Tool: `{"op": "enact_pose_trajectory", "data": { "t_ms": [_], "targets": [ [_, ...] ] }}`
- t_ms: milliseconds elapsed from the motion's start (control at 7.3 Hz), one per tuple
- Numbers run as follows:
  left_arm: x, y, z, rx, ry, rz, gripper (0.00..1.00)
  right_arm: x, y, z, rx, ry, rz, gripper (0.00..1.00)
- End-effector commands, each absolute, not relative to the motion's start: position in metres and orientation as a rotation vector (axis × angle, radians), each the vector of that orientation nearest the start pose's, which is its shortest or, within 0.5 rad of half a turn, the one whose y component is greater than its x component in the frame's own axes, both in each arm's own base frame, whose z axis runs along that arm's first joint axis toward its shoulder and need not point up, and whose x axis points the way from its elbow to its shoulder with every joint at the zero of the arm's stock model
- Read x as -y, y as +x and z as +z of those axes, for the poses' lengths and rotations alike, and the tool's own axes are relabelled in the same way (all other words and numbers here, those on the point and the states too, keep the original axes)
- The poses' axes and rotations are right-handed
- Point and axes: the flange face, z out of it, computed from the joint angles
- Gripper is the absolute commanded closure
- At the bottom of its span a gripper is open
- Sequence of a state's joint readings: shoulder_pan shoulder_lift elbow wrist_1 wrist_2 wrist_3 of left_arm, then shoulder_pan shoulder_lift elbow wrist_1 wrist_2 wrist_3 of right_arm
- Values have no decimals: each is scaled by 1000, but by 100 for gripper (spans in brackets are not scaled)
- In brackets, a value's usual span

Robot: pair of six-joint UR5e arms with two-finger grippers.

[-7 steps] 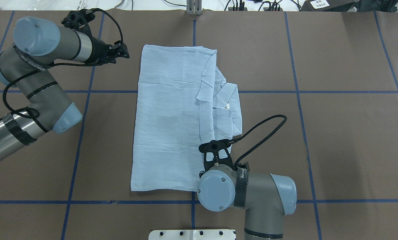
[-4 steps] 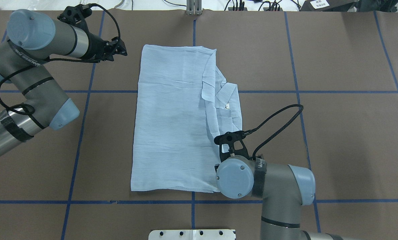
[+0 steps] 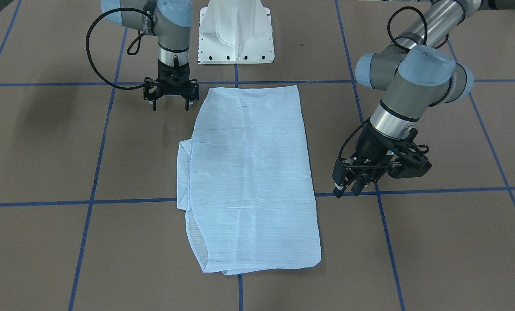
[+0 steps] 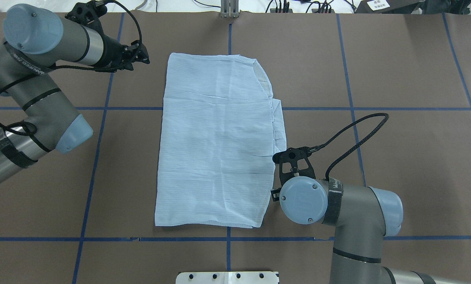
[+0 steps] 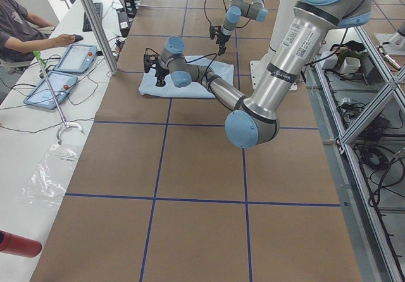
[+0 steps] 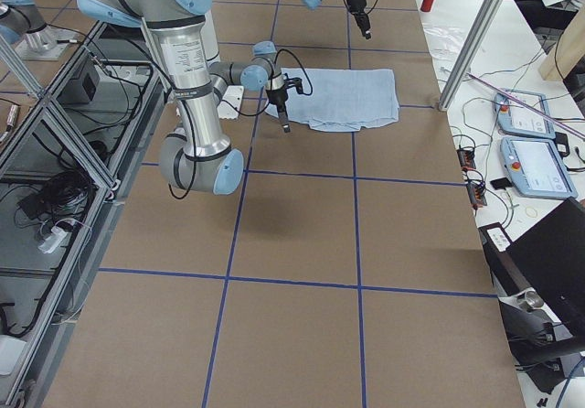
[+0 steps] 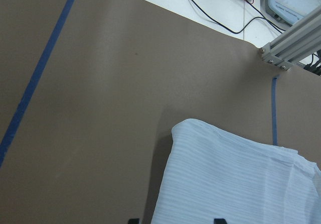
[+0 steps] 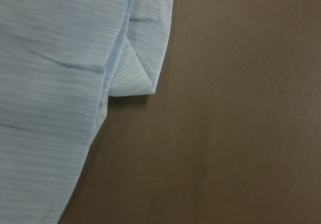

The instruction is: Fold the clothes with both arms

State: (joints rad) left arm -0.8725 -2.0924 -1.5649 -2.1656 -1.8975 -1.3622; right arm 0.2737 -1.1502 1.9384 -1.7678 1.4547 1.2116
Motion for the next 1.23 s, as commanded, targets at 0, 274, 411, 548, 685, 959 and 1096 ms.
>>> {"op": "enact_pose_trajectory", "data": {
  "t_ms": [0, 274, 411, 548, 685, 959, 1096],
  "targets": [
    [585, 359, 287, -1106, 318, -406, 42, 296, -531, 275, 604, 226, 194, 0],
    [583, 355, 283, -1116, 318, -403, 42, 291, -538, 246, 769, 71, 626, 0],
    [583, 355, 283, -1107, 312, -406, 42, 274, -548, 245, 810, -5, 748, 0],
    [583, 353, 282, -1108, 314, -409, 42, 255, -558, 237, 826, -94, 884, 0],
    [580, 350, 276, -1108, 312, -408, 42, 241, -566, 235, 828, -161, 986, 1],
    [571, 348, 277, -1106, 299, -409, 42, 236, -572, 230, 825, -278, 1218, 2],
    [571, 347, 278, -1104, 299, -411, 42, 236, -597, 230, 800, -292, 1279, 2]
  ]
}}
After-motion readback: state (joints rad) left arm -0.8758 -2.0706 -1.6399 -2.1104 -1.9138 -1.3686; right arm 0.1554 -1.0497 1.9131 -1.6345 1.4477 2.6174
